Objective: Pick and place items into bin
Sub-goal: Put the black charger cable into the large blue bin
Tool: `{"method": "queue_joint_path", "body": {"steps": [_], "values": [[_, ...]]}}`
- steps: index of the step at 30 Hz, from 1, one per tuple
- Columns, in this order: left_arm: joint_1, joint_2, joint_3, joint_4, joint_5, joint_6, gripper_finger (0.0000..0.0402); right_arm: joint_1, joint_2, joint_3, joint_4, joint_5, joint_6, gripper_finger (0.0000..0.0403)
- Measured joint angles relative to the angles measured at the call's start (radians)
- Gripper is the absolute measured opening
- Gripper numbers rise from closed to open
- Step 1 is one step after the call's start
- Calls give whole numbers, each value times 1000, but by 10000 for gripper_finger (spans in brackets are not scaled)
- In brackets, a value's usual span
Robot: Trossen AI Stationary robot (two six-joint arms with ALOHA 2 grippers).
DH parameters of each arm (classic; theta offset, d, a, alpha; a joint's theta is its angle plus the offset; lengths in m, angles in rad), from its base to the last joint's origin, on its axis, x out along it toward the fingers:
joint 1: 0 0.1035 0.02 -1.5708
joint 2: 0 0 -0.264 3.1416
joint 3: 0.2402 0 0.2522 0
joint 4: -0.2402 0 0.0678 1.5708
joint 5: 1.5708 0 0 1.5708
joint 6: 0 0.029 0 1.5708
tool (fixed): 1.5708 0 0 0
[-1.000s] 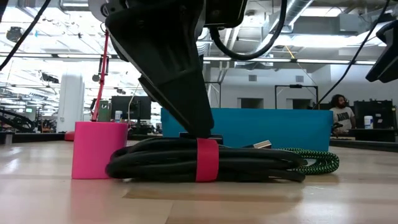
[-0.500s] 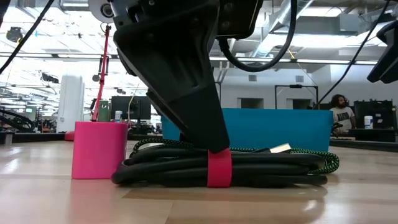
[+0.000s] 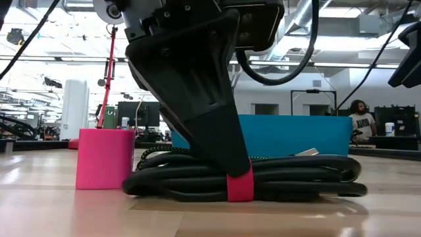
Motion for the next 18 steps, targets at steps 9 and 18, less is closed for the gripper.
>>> {"method": "queue_joint_path", "body": {"steps": [9, 18], "values": [[8, 1, -2, 23, 60, 71, 55, -1, 0, 0, 5, 1, 0, 164], [-7, 6, -5, 121, 44, 220, 14, -1, 0, 0, 9, 1, 0, 167]]}}
